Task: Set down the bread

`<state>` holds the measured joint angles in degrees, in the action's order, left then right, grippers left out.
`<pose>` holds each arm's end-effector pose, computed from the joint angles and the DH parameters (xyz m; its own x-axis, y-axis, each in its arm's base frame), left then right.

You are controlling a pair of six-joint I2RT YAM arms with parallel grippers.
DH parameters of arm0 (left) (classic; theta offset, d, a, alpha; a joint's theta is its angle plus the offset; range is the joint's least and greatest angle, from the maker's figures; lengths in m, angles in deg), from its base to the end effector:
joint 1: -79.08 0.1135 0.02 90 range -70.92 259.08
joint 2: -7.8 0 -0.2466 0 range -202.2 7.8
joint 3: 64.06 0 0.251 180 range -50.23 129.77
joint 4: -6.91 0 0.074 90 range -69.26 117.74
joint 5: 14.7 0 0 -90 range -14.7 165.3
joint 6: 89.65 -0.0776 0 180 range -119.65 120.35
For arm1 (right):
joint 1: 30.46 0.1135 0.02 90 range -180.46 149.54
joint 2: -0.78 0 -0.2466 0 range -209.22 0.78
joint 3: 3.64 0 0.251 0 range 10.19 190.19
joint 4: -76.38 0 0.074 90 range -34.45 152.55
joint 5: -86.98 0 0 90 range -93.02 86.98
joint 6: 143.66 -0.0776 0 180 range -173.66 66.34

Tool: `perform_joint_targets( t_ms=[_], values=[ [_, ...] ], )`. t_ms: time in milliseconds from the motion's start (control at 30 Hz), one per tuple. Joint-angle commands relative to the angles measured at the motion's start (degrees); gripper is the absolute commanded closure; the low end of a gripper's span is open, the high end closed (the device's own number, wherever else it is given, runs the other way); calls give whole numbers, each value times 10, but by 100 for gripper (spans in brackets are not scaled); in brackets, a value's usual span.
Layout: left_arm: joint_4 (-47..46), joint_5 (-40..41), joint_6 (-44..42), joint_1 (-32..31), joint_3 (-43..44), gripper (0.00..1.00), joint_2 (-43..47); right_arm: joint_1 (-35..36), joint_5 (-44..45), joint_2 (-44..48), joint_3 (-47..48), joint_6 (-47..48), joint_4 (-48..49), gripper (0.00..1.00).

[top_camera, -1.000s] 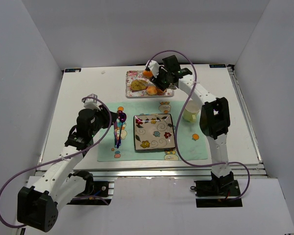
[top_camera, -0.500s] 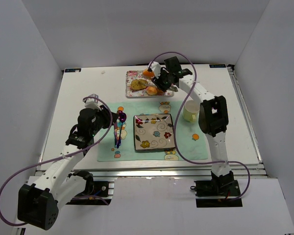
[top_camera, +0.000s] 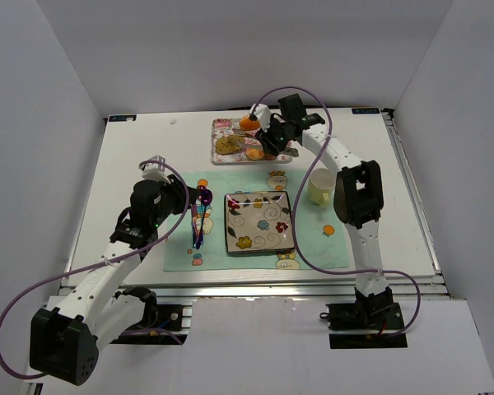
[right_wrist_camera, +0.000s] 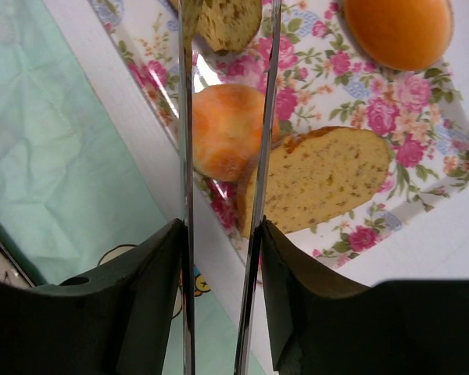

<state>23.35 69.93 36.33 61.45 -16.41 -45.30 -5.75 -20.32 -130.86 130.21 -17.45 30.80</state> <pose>0.2476 -0.0863 0.2305 -0.5133 -0.4506 -0.7304 0.1022 0.8129 -0.5734 0.4830 0.2477 0.2058 -0.1516 -0.6906 -0.7072 -0.8490 0.4573 -0.2647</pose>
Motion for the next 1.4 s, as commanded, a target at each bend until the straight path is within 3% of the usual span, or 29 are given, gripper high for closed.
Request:
perform_joint_targets(
  t_ms=[0,333,567,667,900,1167,1367],
  values=[
    [-1,-3,-6,0,22,68,3,-3,-44,16,16,1,-23,52],
    [-2,-3,-6,0,23,68,4,-2,-72,37,2,4,-61,58],
    [-6,-3,-6,0,23,68,5,-3,-85,91,-39,-32,-24,81],
    [-8,-3,-5,0,22,68,5,-5,-92,133,-55,-45,-5,87],
    [-17,-2,0,1,14,68,15,-5,-123,301,-189,-26,-16,90],
    [-51,-9,9,1,-2,68,14,-4,-122,518,-539,28,-101,87],
    [-67,-29,12,1,-5,68,-3,-5,-110,603,-626,4,-82,82]
  ],
)
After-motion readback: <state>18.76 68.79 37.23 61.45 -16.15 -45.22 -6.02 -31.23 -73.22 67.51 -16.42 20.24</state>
